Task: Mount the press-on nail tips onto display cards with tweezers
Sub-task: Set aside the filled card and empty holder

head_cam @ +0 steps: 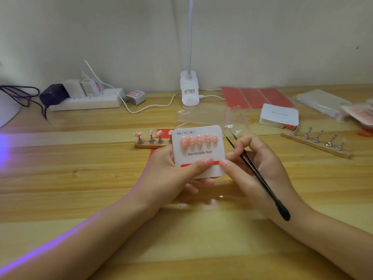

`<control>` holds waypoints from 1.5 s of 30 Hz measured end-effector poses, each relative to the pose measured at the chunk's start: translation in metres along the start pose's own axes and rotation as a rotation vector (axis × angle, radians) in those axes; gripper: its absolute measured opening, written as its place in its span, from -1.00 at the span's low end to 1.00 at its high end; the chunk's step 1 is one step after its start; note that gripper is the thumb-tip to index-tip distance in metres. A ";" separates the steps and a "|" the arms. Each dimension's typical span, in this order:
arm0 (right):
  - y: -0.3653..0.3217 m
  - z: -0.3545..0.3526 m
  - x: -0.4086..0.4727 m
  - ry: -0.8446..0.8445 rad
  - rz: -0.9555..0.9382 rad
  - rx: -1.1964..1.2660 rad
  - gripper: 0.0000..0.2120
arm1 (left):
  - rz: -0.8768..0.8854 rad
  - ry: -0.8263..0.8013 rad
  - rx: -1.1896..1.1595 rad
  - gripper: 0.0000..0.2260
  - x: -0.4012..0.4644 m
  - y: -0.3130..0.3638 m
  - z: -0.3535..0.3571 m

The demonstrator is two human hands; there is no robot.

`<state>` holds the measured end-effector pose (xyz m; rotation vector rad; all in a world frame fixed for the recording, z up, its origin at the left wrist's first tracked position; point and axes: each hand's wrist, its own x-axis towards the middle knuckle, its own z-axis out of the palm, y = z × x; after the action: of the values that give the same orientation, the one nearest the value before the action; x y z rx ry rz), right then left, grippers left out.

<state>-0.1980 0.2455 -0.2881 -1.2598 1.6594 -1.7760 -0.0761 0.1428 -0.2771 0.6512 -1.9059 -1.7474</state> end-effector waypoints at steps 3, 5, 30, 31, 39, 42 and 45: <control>0.002 -0.001 0.002 -0.003 0.052 0.008 -0.73 | -0.054 -0.089 -0.049 -0.85 0.002 -0.001 -0.006; 0.004 -0.004 0.004 0.001 0.073 -0.006 -0.73 | -0.079 -0.149 -0.093 -0.81 0.004 -0.002 -0.009; 0.009 -0.011 0.005 -0.021 0.091 -0.168 -0.80 | -0.251 -0.532 -0.489 -0.45 0.020 -0.009 -0.045; 0.010 -0.011 0.005 -0.005 0.106 -0.135 -0.81 | -0.247 -0.527 -0.474 -0.44 0.019 -0.010 -0.043; 0.002 -0.015 0.003 0.126 -0.177 -0.172 -0.74 | -0.248 -0.438 -0.384 -0.55 0.017 -0.010 -0.036; 0.002 -0.012 0.000 0.027 -0.321 -0.237 -0.54 | -0.264 -0.453 -0.424 -0.55 0.015 -0.009 -0.032; 0.002 -0.009 -0.001 -0.066 -0.432 -0.318 -0.50 | -0.261 -0.471 -0.468 -0.51 0.014 -0.008 -0.025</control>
<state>-0.2055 0.2516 -0.2896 -1.9202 1.7814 -1.7124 -0.0711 0.1143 -0.2826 0.3402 -1.6280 -2.5864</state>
